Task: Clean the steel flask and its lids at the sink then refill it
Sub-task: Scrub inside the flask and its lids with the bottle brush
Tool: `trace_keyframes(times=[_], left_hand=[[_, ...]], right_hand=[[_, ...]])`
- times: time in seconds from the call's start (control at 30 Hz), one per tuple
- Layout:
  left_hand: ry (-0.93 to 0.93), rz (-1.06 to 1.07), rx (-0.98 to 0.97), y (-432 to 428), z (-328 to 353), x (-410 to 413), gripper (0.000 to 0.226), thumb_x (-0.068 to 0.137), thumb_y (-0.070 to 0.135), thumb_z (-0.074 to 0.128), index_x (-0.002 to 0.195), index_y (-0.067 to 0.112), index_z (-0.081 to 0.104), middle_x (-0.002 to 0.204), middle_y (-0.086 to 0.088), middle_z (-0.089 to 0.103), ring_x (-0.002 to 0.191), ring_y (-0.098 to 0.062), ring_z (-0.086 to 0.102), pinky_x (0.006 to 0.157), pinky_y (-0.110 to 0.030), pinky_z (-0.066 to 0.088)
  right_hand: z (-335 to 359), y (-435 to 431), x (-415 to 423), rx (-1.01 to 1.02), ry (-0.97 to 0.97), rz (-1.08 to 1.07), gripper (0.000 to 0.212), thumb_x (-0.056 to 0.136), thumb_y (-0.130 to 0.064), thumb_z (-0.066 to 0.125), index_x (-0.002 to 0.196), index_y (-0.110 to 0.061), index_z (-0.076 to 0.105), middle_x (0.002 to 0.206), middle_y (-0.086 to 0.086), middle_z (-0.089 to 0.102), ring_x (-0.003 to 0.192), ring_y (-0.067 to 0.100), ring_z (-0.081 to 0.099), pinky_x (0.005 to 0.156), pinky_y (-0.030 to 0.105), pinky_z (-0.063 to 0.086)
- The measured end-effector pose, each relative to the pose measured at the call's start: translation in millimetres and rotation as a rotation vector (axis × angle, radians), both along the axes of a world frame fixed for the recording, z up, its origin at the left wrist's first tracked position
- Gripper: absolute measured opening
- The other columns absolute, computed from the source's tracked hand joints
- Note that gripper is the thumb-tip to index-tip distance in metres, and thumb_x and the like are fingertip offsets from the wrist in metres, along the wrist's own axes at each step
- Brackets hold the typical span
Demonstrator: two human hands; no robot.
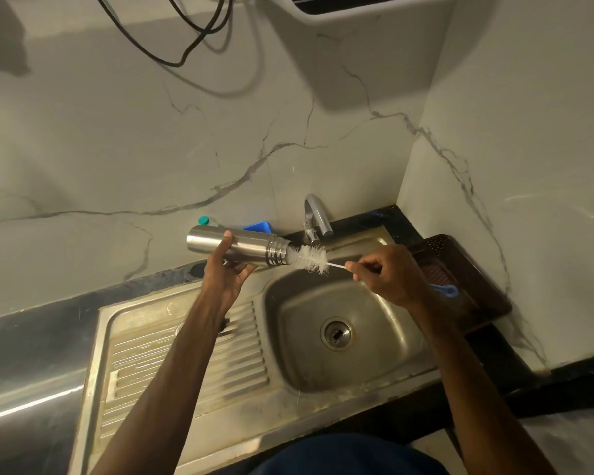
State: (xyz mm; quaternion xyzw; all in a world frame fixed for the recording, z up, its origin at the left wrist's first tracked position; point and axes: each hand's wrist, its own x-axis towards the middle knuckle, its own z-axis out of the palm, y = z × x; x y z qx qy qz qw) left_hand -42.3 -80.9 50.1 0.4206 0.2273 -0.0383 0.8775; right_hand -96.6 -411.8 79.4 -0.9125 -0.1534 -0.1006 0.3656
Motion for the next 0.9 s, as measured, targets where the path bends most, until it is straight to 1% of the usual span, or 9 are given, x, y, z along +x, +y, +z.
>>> trace_keyframes(times=[0.13,0.27,0.37,0.47,0.53,0.6,0.67,0.77,0.9], left_hand=[[0.001,0.036,-0.023,-1,0,-1,0.066,0.091,0.031,0.077,0.146,0.011,0.045,0.136,-0.022,0.065,0.117,-0.037,0.070,0.102,-0.051,0.056],[-0.024,0.014,-0.015,-14,1,-5,0.070,0.090,0.030,0.077,0.148,0.013,0.042,0.137,-0.021,0.064,0.117,-0.037,0.070,0.100,-0.051,0.056],[-0.040,0.053,-0.013,-9,1,-4,0.061,0.092,0.025,0.076,0.144,0.013,0.046,0.134,-0.020,0.066,0.116,-0.036,0.070,0.099,-0.053,0.057],[-0.049,0.088,-0.021,-6,2,-3,0.052,0.093,0.023,0.076,0.138,0.013,0.050,0.132,-0.019,0.067,0.115,-0.035,0.071,0.097,-0.054,0.058],[-0.043,0.088,-0.024,-11,2,-5,0.056,0.092,0.023,0.077,0.140,0.013,0.049,0.133,-0.019,0.067,0.117,-0.035,0.070,0.099,-0.056,0.057],[-0.038,0.089,-0.034,-18,1,-7,0.066,0.088,0.023,0.079,0.144,0.013,0.046,0.134,-0.019,0.067,0.119,-0.036,0.069,0.099,-0.057,0.056],[-0.040,0.090,-0.032,-21,0,-8,0.071,0.087,0.023,0.081,0.147,0.013,0.044,0.135,-0.019,0.066,0.120,-0.036,0.068,0.098,-0.056,0.057],[-0.034,0.106,-0.003,-17,-3,-9,0.069,0.089,0.023,0.080,0.147,0.012,0.044,0.135,-0.019,0.066,0.121,-0.036,0.068,0.096,-0.054,0.059],[-0.021,0.140,-0.009,-15,-3,-9,0.067,0.088,0.023,0.080,0.145,0.013,0.046,0.134,-0.018,0.067,0.120,-0.035,0.068,0.093,-0.052,0.060]], right_hand=[[4,-7,-3,0.028,-0.001,-0.052,0.027,0.094,-0.033,0.073,0.072,-0.018,0.078,0.058,-0.019,0.064,0.056,0.003,0.065,0.057,0.008,0.045],[0,10,1,-0.013,-0.034,-0.080,0.029,0.095,-0.036,0.072,0.074,-0.017,0.079,0.063,-0.012,0.071,0.054,0.003,0.065,0.057,0.016,0.051],[0,1,0,0.018,-0.003,-0.113,0.029,0.095,-0.036,0.073,0.075,-0.016,0.079,0.064,-0.015,0.070,0.058,0.002,0.066,0.056,0.009,0.045],[1,-10,-3,0.042,0.037,-0.135,0.028,0.095,-0.036,0.072,0.076,-0.016,0.080,0.063,-0.015,0.069,0.057,0.000,0.066,0.055,0.008,0.044],[-1,-4,-2,0.052,0.037,-0.138,0.029,0.095,-0.034,0.073,0.074,-0.014,0.080,0.062,-0.014,0.070,0.058,-0.001,0.067,0.055,0.007,0.045],[-3,6,1,0.047,0.031,-0.142,0.031,0.095,-0.034,0.072,0.073,-0.013,0.079,0.065,-0.013,0.072,0.059,0.000,0.068,0.056,0.007,0.045],[-4,10,2,0.039,0.038,-0.131,0.033,0.096,-0.035,0.071,0.074,-0.013,0.079,0.066,-0.013,0.072,0.060,0.000,0.068,0.059,0.010,0.048],[-2,-2,1,0.045,0.102,-0.118,0.031,0.096,-0.036,0.071,0.075,-0.015,0.078,0.063,-0.016,0.068,0.057,-0.002,0.066,0.055,0.007,0.043],[-2,-18,0,0.060,0.153,-0.121,0.032,0.096,-0.038,0.069,0.075,-0.016,0.078,0.061,-0.015,0.068,0.053,0.000,0.064,0.055,0.010,0.040]])
